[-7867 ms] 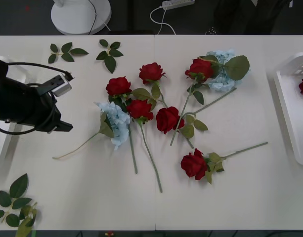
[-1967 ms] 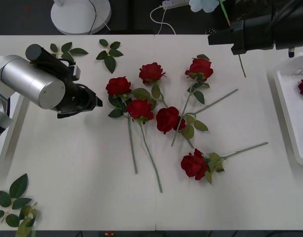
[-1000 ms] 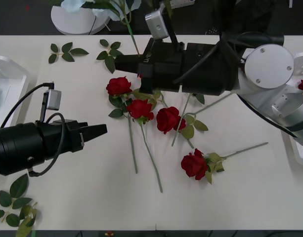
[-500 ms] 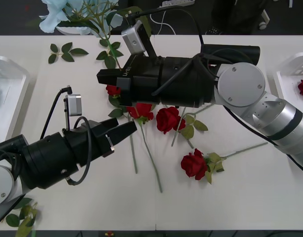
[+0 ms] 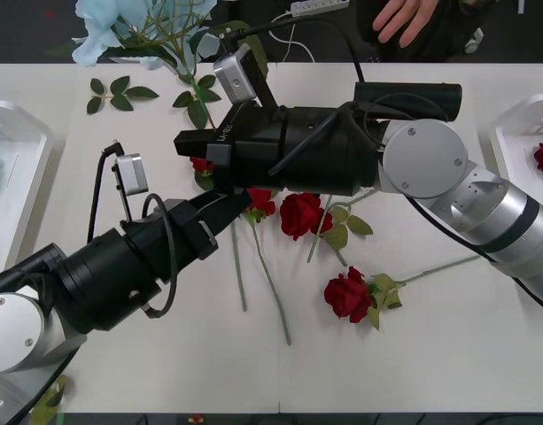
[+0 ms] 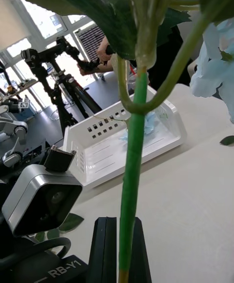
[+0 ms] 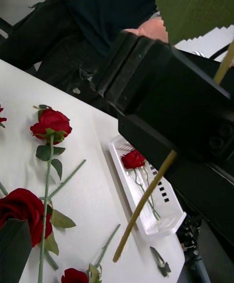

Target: Place the red flowers into the right box and the blue flowers into the left box. If a person shows an open palm, hand one flower to the person first, then continue sorting.

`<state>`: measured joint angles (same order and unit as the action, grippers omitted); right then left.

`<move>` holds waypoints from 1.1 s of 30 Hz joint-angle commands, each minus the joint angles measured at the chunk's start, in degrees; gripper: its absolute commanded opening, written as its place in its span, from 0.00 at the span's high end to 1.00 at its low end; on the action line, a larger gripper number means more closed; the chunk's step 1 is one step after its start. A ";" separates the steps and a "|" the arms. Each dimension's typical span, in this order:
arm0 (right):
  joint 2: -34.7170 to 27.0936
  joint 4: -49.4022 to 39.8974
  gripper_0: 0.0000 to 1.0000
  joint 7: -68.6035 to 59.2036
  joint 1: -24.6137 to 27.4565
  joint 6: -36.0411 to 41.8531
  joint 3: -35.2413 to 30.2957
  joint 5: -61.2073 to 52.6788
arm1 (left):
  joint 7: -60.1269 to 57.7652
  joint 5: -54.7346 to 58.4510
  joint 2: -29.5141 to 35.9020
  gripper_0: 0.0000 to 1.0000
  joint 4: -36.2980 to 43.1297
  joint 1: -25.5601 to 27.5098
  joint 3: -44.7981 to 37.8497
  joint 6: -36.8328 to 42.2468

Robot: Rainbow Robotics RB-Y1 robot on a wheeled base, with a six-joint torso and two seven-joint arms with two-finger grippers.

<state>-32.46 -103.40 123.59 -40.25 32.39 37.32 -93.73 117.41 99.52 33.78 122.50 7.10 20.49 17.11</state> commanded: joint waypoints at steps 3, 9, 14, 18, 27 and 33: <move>1.52 -1.10 1.00 -0.80 -2.81 -0.57 0.47 0.48 | 3.79 -0.12 -1.70 0.00 -3.93 -3.41 4.73 -5.15; 0.29 -1.10 1.00 -0.89 -3.34 -1.27 0.30 1.18 | 3.79 -0.12 -1.43 0.00 -4.64 -4.20 5.61 -6.12; -3.66 -1.10 1.00 -0.98 -4.48 -1.62 -3.22 1.54 | 3.96 -0.12 -0.55 0.00 -4.64 -4.38 5.61 -6.12; -5.77 0.13 1.00 -1.16 -5.54 1.45 -8.84 6.55 | 4.14 -0.20 -0.47 0.00 -4.64 -4.38 5.70 -6.12; -5.95 7.07 1.00 -0.10 -9.58 9.98 -19.65 16.39 | 4.14 -0.20 -0.47 0.00 -4.64 -4.38 5.70 -6.12; -4.81 13.67 1.00 0.60 -13.10 7.08 -22.73 18.15 | 4.14 -0.20 -0.47 0.00 -4.64 -4.38 5.70 -6.12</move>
<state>-36.73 -91.86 123.60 -48.57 40.97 17.04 -76.53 117.42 99.50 32.96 117.06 4.36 25.57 11.76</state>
